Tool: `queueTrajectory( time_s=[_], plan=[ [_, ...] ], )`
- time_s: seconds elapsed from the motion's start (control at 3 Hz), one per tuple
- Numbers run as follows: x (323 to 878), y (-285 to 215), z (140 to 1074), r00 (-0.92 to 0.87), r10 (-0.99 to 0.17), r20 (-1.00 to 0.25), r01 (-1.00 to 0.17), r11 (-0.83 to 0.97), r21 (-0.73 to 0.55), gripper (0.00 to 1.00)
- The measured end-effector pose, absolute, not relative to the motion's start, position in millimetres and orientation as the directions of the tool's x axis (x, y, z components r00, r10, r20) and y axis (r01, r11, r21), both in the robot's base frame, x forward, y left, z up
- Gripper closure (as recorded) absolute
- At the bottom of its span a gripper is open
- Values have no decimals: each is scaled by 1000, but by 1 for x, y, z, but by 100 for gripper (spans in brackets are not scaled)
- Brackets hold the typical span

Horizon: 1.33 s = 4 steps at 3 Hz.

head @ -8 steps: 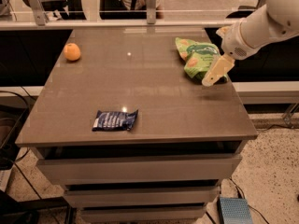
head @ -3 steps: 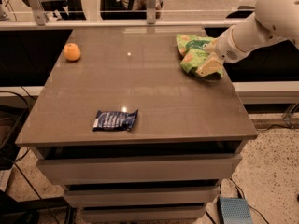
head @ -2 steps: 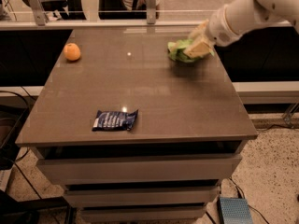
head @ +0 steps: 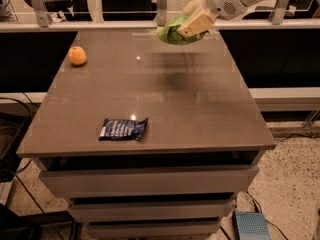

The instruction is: Move green rice chip bag near orange

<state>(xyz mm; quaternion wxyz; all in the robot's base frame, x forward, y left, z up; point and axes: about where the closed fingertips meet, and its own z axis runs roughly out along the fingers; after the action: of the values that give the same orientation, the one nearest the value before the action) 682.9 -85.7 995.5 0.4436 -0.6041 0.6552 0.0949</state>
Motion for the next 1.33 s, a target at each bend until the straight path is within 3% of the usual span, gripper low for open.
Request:
queueTrajectory(
  time_s=[0.33,1.33],
  plan=[
    [684,-87,995,125,-710,-693,-865,263,-426,100],
    [763,5,967,287,-551,-783,-844,242,-479,100]
  ],
)
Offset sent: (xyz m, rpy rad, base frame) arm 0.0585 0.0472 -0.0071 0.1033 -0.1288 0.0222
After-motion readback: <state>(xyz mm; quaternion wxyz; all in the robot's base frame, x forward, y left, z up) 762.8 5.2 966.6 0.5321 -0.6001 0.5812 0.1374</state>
